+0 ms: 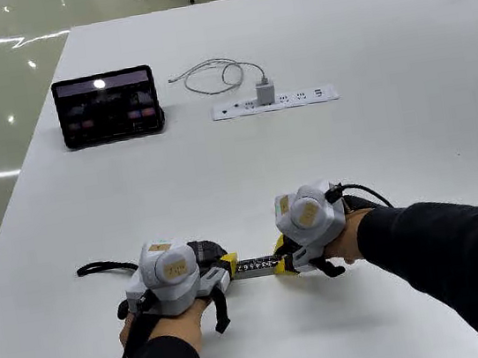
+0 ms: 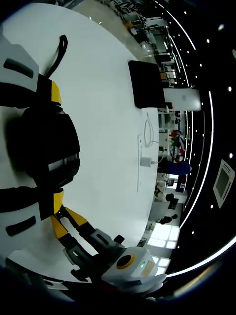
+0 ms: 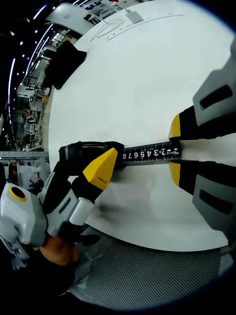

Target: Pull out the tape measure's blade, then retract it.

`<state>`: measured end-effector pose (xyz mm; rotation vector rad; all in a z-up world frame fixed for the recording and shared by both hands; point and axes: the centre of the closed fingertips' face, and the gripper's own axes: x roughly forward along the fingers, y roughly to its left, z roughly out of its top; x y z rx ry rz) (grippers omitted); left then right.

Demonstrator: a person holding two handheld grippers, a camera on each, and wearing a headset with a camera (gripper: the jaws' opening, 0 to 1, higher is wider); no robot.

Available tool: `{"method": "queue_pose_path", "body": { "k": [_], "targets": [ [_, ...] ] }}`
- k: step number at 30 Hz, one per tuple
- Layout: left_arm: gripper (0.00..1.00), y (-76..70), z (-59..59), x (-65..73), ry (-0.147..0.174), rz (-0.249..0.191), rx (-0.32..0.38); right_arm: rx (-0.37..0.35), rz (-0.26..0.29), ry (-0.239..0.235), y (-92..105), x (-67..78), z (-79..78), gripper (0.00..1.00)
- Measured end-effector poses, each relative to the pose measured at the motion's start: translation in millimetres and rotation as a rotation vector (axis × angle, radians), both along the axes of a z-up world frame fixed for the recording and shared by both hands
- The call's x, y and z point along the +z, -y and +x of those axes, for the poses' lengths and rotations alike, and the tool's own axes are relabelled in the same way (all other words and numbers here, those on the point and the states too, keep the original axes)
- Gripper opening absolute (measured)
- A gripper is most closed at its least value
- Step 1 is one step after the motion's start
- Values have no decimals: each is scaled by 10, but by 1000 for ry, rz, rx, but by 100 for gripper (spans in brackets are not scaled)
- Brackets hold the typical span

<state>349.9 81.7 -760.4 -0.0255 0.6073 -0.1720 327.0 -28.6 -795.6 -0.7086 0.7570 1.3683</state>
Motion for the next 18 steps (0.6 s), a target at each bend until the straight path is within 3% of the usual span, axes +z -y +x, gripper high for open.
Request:
{"method": "queue_pose_path", "body": {
  "k": [18],
  "targets": [
    [60, 4, 1, 5, 4, -20, 0, -20, 29, -7, -141, 7, 4, 11]
  ]
}}
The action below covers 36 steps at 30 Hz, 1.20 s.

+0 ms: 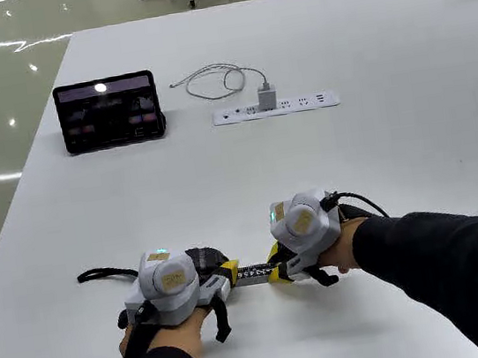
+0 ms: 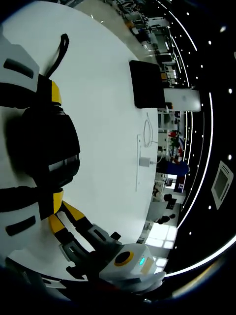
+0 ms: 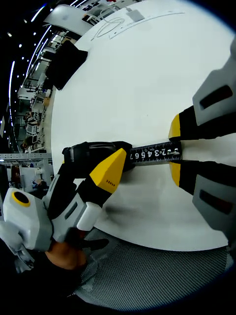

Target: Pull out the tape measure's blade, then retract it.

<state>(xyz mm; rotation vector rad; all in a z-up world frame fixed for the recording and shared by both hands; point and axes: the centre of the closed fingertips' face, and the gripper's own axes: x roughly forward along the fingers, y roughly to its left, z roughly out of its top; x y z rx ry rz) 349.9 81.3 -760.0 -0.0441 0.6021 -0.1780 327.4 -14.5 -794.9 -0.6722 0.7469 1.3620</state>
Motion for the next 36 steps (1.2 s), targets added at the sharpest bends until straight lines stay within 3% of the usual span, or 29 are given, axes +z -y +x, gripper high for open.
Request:
{"method": "queue_pose_path", "body": {
  "k": [12, 15, 28, 36],
  "targets": [
    [60, -1, -8, 4, 1, -8, 7, 3, 13, 4, -95, -6, -4, 11],
    [60, 3, -10, 5, -2, -6, 4, -26, 33, -28, -104, -5, 11, 11],
    [60, -4, -8, 13, 10, -5, 6, 18, 58, 21, -199, 9, -3, 11],
    [60, -10, -9, 11, 5, -18, 11, 29, 69, 15, -280, 8, 4, 11]
  ]
}}
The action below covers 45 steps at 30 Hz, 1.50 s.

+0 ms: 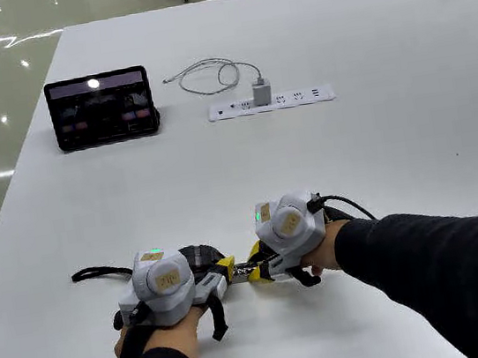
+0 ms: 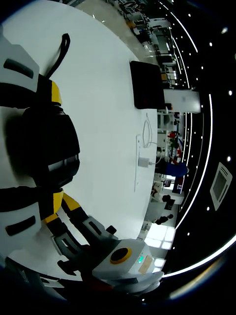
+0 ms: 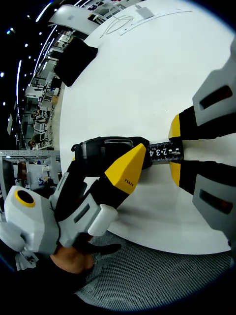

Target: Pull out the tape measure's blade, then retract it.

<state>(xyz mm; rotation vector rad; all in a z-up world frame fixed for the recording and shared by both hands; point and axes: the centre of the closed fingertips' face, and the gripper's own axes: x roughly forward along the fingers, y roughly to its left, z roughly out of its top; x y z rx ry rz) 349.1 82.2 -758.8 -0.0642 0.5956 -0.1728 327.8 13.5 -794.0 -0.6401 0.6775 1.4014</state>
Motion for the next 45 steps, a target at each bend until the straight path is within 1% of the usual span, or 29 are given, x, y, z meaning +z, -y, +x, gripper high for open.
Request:
{"method": "queue_pose_path", "body": {
  "k": [4, 9, 14, 16, 22, 24, 26, 27, 29, 30, 32, 36, 37, 38, 39, 40, 42, 45],
  "targets": [
    [60, -1, -4, 6, 2, 1, -2, -3, 15, -1, -49, -12, 8, 11],
    [60, -11, -3, 3, 1, -7, -1, -4, 19, -1, -95, -7, 2, 11],
    [60, -12, -11, 6, -6, -15, -5, -3, 26, 5, -128, -5, -11, 11],
    [59, -17, -10, 9, -8, -20, -6, -10, 34, -2, -143, -1, -13, 11],
    [60, -5, -14, 9, -7, -22, -10, -10, 41, -4, -197, 2, -17, 11],
    [60, -5, -13, 8, -7, -20, -12, -16, 44, -17, -209, 2, -21, 11],
    [60, -7, -11, 7, -7, -22, -11, -16, 43, -15, -205, 3, -21, 11],
    [60, -7, -11, 8, -6, -22, -11, 29, 42, 29, -202, 8, -12, 12],
    [60, -13, -10, 11, -7, -30, -5, 11, 46, 14, -175, 17, -24, 12],
    [60, -10, -9, 10, -5, -25, -6, -3, 57, 5, -174, 26, -13, 12],
    [60, -8, -8, 8, -5, -24, -6, -1, 56, 18, -183, 25, -23, 12],
    [60, -10, -9, 8, -6, -26, -8, -18, 57, 6, -163, 25, -18, 12],
    [60, -9, -9, 7, -6, -24, -7, -16, 40, 10, -118, 0, -19, 12],
    [60, -11, -8, 7, -6, -23, -6, -30, 31, 15, -71, -14, -5, 12],
    [60, -10, -9, 7, -6, -25, -6, -16, 34, 9, -62, -40, -20, 11],
    [60, -8, -9, 8, -6, -27, -6, -34, 40, -1, -45, -50, -18, 11],
    [60, -7, -10, 8, -7, -27, -8, -17, 50, 15, -43, -42, -27, 11],
    [60, -5, -12, 7, -9, -28, -10, -32, 57, 5, -84, -38, -15, 11]
  ]
}}
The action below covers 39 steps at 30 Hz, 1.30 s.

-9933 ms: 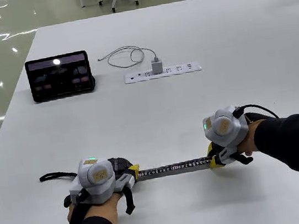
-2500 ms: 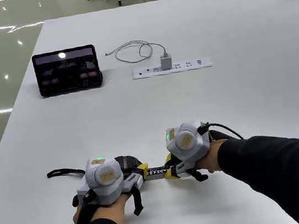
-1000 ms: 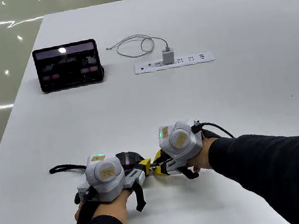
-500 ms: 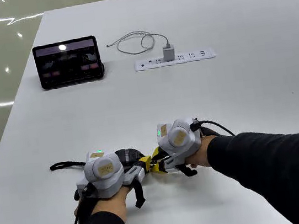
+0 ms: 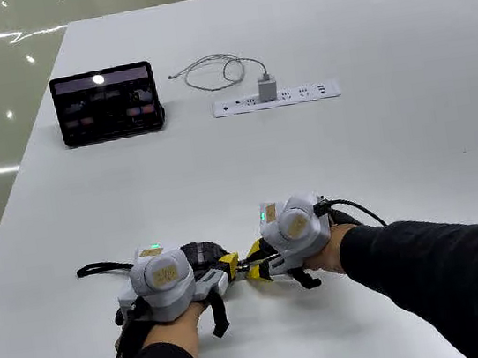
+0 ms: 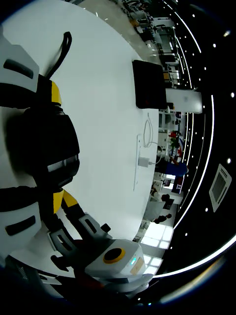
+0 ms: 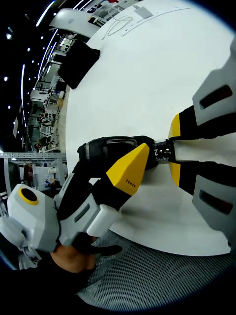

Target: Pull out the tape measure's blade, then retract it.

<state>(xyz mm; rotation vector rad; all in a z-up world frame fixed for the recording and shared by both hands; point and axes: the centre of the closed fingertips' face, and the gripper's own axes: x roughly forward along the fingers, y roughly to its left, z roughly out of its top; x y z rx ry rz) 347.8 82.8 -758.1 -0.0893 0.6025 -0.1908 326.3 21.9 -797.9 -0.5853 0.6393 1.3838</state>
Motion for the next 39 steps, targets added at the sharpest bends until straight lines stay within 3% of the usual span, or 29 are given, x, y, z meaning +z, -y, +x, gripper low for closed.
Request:
{"method": "queue_pose_path", "body": {
  "k": [4, 18, 20, 39],
  "targets": [
    [60, -2, 0, -4, -2, -3, 1, 41, 0, 41, -57, 22, -6, 10],
    [60, -3, -1, 7, -1, -12, 5, 5, 28, 11, -169, 49, 4, 10],
    [60, -3, 1, 6, 2, -13, 2, -17, 36, -14, -162, 50, -2, 9],
    [60, -6, -1, 1, 1, -9, 2, -22, 28, -20, -143, 45, -18, 10]
  ]
}}
